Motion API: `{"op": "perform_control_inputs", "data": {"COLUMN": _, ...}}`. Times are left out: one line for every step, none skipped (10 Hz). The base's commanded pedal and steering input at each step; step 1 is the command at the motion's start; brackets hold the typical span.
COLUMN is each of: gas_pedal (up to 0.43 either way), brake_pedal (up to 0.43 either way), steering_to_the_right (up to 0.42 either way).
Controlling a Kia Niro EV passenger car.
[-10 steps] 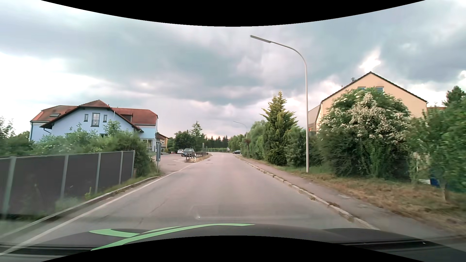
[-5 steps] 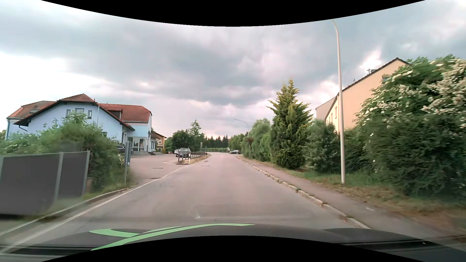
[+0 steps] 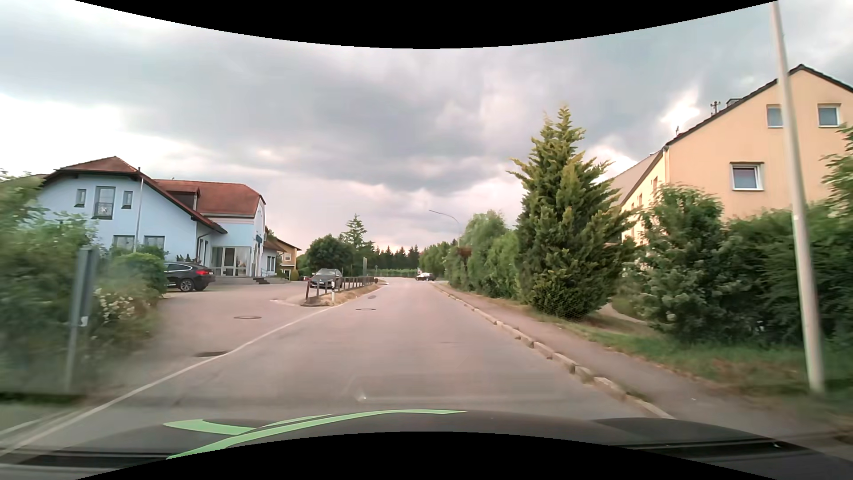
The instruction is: Follow the waypoints while adhering to traffic rules and regulations
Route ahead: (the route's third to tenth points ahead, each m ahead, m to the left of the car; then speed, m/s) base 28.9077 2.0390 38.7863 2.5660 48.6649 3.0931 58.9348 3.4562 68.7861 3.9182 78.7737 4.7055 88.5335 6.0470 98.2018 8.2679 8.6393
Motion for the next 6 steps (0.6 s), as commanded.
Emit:
{"op": "perform_control_inputs", "data": {"gas_pedal": 0.130, "brake_pedal": 0.000, "steering_to_the_right": -0.004}}
{"op": "perform_control_inputs", "data": {"gas_pedal": 0.130, "brake_pedal": 0.000, "steering_to_the_right": -0.004}}
{"op": "perform_control_inputs", "data": {"gas_pedal": 0.118, "brake_pedal": 0.000, "steering_to_the_right": -0.004}}
{"op": "perform_control_inputs", "data": {"gas_pedal": 0.118, "brake_pedal": 0.000, "steering_to_the_right": -0.005}}
{"op": "perform_control_inputs", "data": {"gas_pedal": 0.118, "brake_pedal": 0.000, "steering_to_the_right": -0.005}}
{"op": "perform_control_inputs", "data": {"gas_pedal": 0.110, "brake_pedal": 0.000, "steering_to_the_right": -0.005}}
